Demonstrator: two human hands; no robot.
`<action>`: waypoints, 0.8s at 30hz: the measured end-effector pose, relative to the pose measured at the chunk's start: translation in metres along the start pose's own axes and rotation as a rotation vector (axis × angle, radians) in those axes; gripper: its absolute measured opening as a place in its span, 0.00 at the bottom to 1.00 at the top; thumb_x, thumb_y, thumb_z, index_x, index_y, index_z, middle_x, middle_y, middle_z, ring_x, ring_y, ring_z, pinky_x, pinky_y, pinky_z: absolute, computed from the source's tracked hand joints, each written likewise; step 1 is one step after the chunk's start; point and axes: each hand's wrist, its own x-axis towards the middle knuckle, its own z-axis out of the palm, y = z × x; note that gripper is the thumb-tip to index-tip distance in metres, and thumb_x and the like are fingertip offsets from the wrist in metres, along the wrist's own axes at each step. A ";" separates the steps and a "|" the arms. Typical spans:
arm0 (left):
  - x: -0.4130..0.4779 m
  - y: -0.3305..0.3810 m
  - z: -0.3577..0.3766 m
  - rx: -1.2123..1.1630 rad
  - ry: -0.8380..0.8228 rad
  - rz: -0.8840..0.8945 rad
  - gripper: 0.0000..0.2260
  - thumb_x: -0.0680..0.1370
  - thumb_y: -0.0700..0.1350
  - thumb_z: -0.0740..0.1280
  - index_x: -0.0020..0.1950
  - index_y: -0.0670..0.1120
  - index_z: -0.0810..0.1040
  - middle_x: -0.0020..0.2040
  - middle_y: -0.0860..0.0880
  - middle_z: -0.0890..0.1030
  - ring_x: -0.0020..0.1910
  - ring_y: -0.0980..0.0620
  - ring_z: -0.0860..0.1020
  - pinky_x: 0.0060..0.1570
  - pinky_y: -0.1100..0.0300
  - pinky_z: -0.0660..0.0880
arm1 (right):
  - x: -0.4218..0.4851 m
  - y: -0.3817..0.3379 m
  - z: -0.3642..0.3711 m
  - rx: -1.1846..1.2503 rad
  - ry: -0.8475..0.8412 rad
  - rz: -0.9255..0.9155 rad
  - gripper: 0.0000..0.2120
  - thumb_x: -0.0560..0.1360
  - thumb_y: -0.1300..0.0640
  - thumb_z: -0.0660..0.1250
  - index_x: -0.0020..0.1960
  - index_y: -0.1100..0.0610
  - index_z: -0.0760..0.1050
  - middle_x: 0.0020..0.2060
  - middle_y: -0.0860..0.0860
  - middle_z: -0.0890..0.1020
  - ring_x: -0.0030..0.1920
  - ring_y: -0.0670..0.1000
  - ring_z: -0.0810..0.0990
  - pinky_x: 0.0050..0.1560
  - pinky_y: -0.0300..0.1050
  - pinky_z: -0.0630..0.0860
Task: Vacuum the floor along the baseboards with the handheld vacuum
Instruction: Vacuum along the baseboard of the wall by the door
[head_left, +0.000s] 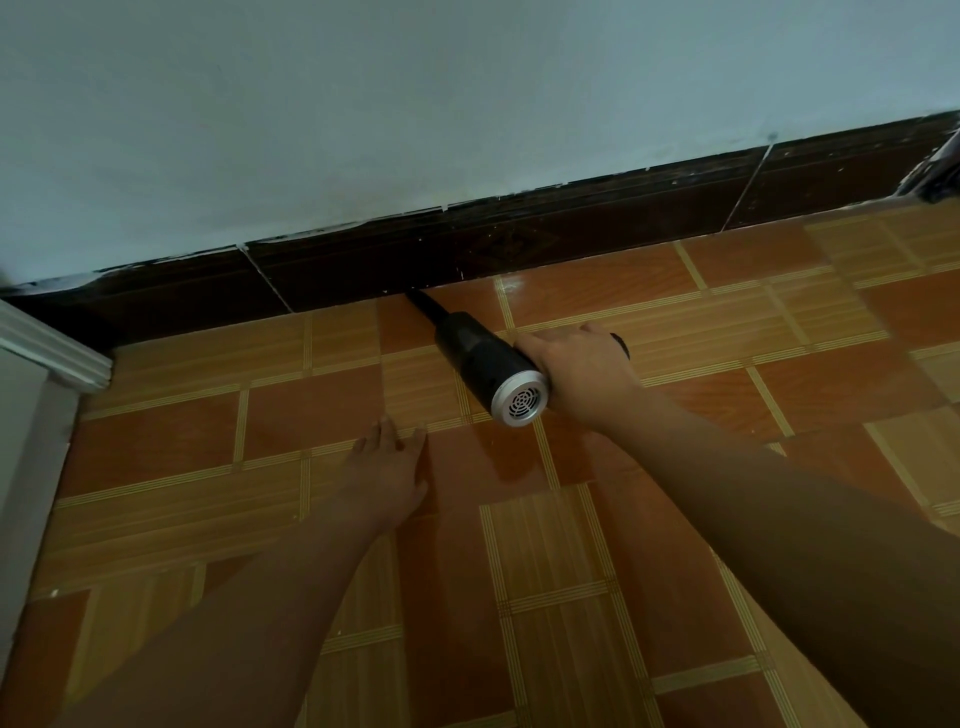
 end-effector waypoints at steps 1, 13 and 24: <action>0.001 0.000 0.000 -0.004 0.000 -0.001 0.30 0.82 0.53 0.53 0.78 0.49 0.40 0.77 0.36 0.43 0.77 0.40 0.46 0.75 0.51 0.48 | -0.001 0.000 0.001 0.004 0.009 0.002 0.12 0.76 0.53 0.64 0.58 0.52 0.69 0.49 0.49 0.79 0.51 0.53 0.77 0.59 0.49 0.64; 0.001 0.002 0.006 -0.043 0.061 -0.025 0.29 0.82 0.53 0.54 0.79 0.50 0.44 0.78 0.37 0.45 0.77 0.41 0.47 0.75 0.51 0.49 | -0.007 0.004 0.004 0.119 0.047 0.053 0.13 0.75 0.53 0.65 0.58 0.53 0.71 0.49 0.50 0.80 0.51 0.52 0.77 0.57 0.48 0.65; -0.001 0.001 0.002 -0.332 0.215 -0.077 0.24 0.81 0.46 0.58 0.77 0.46 0.59 0.76 0.43 0.60 0.75 0.46 0.58 0.73 0.55 0.57 | -0.026 0.013 -0.002 0.701 0.069 0.288 0.13 0.71 0.54 0.72 0.50 0.51 0.70 0.37 0.43 0.75 0.38 0.44 0.76 0.39 0.38 0.75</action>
